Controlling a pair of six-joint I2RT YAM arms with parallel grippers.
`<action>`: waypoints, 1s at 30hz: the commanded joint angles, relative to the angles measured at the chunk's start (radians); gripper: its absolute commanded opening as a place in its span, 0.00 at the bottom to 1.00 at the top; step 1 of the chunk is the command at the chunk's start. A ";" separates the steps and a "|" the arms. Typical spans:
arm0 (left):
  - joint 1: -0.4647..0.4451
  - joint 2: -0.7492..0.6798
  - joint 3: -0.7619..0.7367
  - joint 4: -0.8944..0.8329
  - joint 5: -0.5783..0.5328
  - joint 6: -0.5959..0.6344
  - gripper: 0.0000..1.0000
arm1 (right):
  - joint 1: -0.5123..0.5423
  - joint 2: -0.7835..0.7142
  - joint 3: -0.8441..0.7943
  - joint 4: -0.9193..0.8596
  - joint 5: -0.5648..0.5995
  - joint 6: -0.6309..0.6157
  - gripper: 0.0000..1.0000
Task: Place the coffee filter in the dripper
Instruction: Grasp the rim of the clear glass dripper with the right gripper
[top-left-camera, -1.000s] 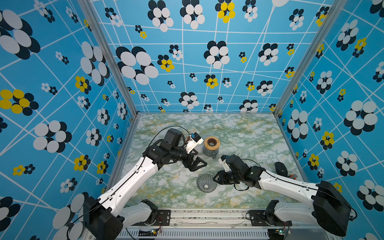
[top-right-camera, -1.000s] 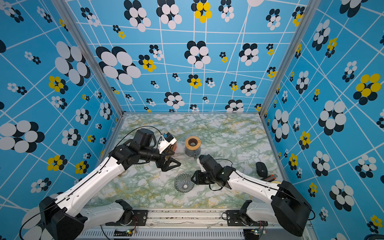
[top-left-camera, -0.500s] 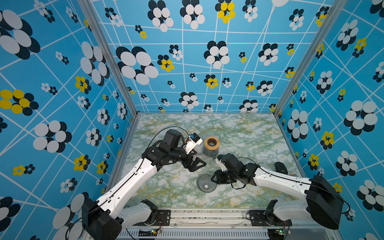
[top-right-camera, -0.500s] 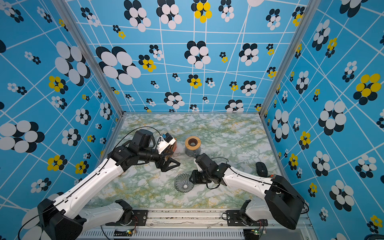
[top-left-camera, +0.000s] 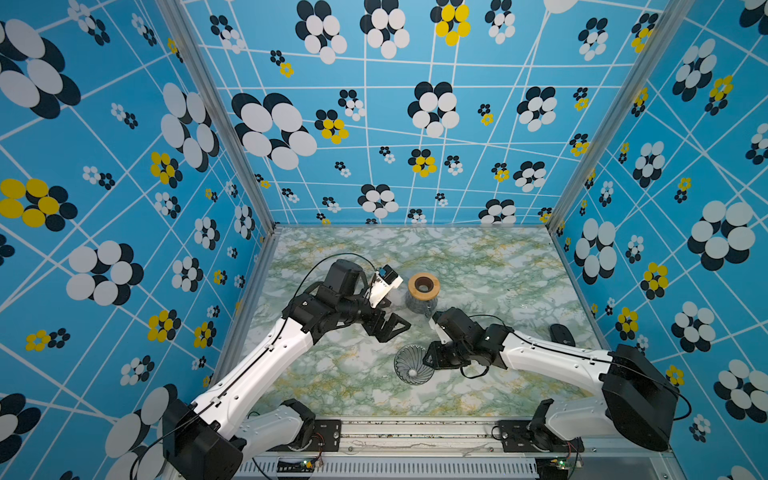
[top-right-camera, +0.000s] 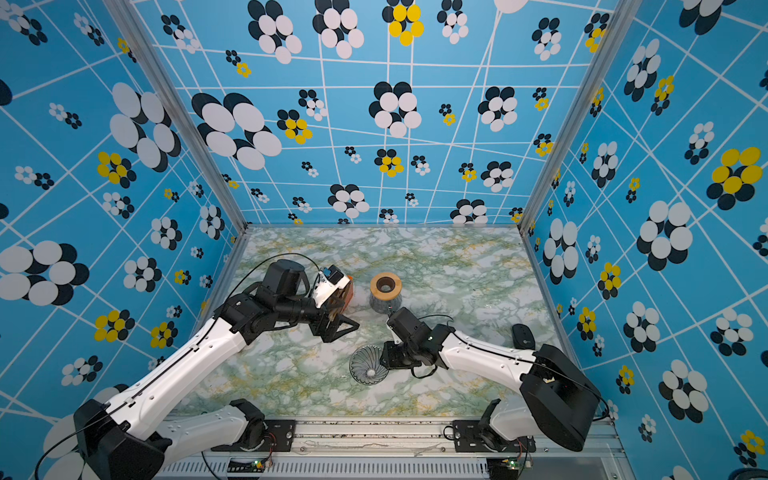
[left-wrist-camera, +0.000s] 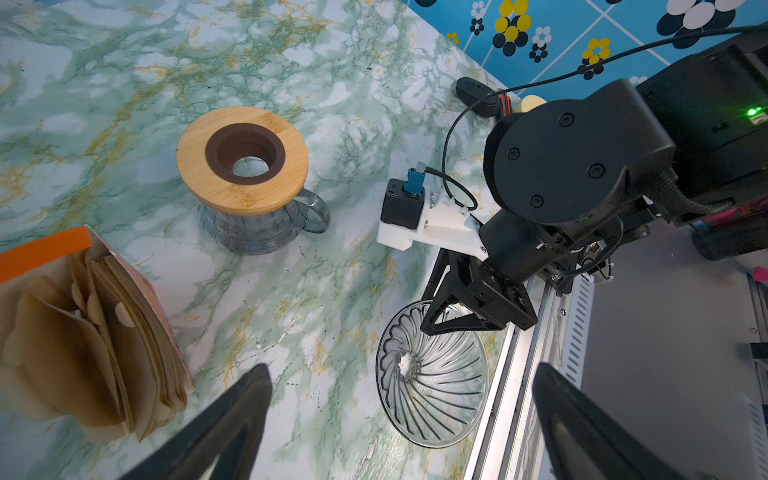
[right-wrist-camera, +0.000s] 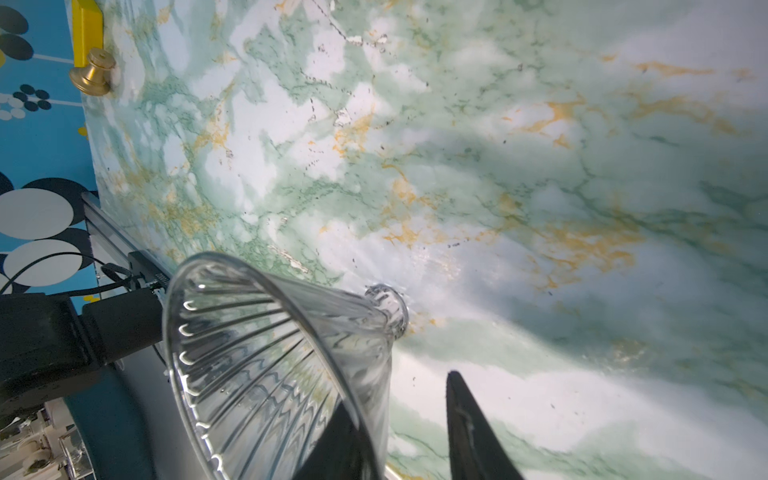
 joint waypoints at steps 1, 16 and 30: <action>0.005 -0.020 -0.018 0.025 -0.006 0.005 0.99 | 0.008 0.009 0.032 -0.027 0.024 -0.013 0.34; 0.013 -0.045 -0.020 0.032 -0.004 0.006 0.99 | 0.020 0.078 0.087 -0.059 0.018 -0.044 0.32; 0.045 -0.046 -0.022 0.043 0.016 0.006 0.99 | 0.025 0.103 0.106 -0.074 0.017 -0.065 0.28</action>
